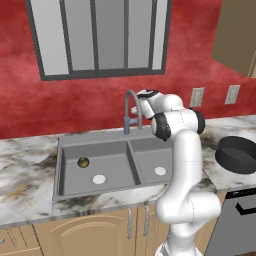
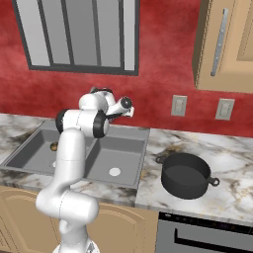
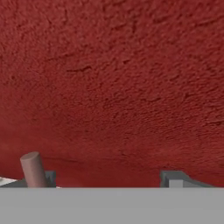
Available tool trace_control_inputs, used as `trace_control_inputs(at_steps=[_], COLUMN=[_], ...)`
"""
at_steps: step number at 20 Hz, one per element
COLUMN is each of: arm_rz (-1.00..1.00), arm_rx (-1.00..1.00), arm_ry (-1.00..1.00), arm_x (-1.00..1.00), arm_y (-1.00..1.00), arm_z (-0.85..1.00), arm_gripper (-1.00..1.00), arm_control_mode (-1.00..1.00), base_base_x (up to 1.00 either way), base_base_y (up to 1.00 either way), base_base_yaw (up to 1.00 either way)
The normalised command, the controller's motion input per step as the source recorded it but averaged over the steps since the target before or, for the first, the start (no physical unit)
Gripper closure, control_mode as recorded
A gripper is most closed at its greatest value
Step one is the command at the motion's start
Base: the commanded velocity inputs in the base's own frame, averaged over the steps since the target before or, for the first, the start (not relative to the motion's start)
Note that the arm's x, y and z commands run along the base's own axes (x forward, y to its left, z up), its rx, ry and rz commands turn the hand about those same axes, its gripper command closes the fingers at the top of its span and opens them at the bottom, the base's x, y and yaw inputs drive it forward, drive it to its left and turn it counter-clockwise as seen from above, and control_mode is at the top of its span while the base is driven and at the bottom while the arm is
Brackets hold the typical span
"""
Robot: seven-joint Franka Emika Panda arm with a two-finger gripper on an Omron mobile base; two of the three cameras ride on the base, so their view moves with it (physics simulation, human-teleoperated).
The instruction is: Dump the squash from the pot into the sink. Then turn on the water and wash the squash. Then turn off the water and put the squash back in the pot.
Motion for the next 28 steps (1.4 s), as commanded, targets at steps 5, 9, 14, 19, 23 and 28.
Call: trace_control_inputs(at_steps=[5, 9, 14, 19, 23, 28], arm_rz=[-0.04, -0.05, -0.04, -0.02, 0.0, 0.0], arm_rx=[0.0, 0.0, 0.0, 0.0, 0.0, 0.0], arm_ry=[0.01, 0.01, 0.03, 0.03, 0.02, 0.01], arm_x=[0.03, 0.05, 0.12, 0.06, 0.0, 0.0], arm_y=[-0.16, -0.31, -0.51, -0.79, -0.98, -1.0], arm_z=[-0.15, -0.15, -0.17, -0.14, -0.12, -0.09], arm_gripper=[1.0, 1.0, 1.0, 1.0, 1.0, 1.0], arm_control_mode=[-1.0, -1.0, -1.0, -1.0, -1.0, -1.0], base_base_x=[0.0, 0.0, 0.0, 0.0, 0.0, 0.0], base_base_y=[0.0, 0.0, 0.0, 0.0, 0.0, 0.0], base_base_yaw=[0.0, 0.0, 0.0, 0.0, 0.0, 0.0])
